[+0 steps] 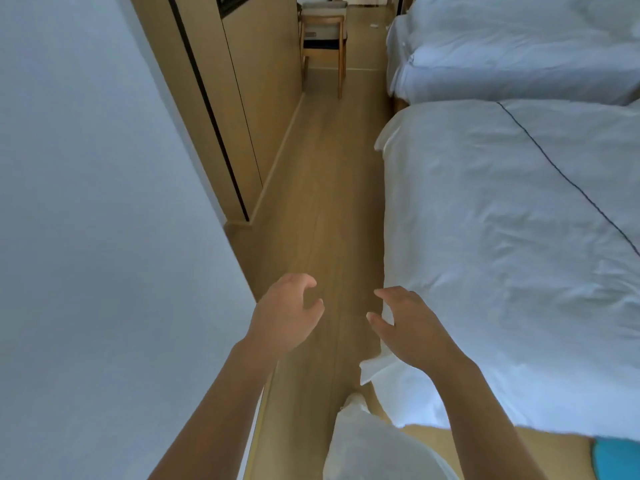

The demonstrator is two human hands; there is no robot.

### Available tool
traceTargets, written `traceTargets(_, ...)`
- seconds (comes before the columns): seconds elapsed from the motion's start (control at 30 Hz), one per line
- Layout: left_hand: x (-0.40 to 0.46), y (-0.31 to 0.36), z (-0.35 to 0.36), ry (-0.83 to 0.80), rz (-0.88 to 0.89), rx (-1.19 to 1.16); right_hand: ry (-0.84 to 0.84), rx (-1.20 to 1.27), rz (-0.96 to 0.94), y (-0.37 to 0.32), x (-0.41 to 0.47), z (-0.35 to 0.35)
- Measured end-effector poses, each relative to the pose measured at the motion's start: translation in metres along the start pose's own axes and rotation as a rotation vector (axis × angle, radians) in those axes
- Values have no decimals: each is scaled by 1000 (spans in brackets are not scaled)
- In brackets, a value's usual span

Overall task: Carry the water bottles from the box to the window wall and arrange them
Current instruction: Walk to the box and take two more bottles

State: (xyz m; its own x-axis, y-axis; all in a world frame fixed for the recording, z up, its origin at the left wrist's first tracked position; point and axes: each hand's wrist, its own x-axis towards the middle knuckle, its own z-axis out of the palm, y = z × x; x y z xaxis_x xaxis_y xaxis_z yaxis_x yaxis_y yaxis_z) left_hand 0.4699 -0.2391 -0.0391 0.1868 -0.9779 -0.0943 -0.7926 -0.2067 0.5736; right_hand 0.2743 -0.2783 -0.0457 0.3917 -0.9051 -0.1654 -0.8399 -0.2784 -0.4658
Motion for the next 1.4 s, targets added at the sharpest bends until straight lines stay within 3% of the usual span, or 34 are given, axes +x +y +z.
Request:
traceTargets(0.23,136,17,-12,12,-49,-6,-32,-29,-41,22,146,-54)
traceTargets(0.6,335,0,-28,12,-115,-46,-121,-66,-61,29,343,-69)
traceTargets(1.03,616,-29,-103,-55,-78,13,-97,-55,-37,-8,619,-120)
traceTargets(1.4,836,-24,-106,-86,-86,25,-74,-49,-43,26,824,-166)
